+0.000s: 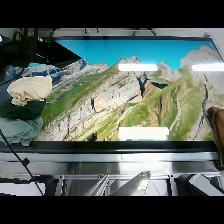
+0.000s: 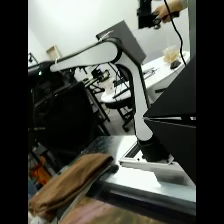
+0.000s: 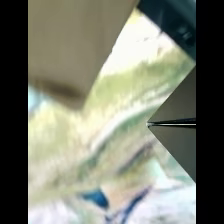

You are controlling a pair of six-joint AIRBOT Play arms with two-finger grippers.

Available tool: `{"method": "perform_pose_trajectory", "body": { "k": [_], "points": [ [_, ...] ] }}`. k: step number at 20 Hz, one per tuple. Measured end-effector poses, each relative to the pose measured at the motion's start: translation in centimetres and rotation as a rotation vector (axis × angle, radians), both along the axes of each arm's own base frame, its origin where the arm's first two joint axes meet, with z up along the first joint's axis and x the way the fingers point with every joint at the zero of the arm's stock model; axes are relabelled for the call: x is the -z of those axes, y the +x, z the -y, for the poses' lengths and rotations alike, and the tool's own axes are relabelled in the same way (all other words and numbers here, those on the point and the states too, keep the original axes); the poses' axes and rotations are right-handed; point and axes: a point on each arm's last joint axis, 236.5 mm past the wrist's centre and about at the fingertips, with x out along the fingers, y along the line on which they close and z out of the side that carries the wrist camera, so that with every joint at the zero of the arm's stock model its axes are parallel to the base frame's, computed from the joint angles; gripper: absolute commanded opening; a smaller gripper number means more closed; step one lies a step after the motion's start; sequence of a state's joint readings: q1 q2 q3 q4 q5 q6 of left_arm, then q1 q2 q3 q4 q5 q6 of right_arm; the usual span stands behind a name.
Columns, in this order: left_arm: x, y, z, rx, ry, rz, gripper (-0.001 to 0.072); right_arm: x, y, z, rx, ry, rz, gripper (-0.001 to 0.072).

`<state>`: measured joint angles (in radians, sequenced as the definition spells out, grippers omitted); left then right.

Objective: Fold the shirts.

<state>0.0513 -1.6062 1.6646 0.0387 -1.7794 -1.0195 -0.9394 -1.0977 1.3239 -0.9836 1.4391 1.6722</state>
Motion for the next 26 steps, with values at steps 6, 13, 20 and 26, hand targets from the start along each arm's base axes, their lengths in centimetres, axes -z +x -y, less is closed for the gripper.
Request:
{"method": "perform_pose_trajectory", "body": {
  "k": [6, 13, 20, 26],
  "points": [
    [3.7, -2.8, -1.4, -0.129, 0.133, -0.053, 0.0, -3.9, 2.8, -20.0, -0.535, -0.101, 0.25, 0.0024],
    [15.0, -13.2, -1.0, -0.188, 0.344, -0.254, 0.0019, 4.0, -1.9, -37.7, -0.96, -0.064, 0.328, 0.0022],
    [17.2, -16.1, -1.1, -0.247, 0.388, -0.25, 0.0019, 7.3, -2.6, -40.4, -1.015, -0.056, 0.293, 0.0023],
    [17.8, -16.2, -1.1, -0.256, 0.397, -0.28, 0.0019, 7.7, -2.8, -40.7, -1.023, -0.056, 0.285, 0.0024]
  ]
}}
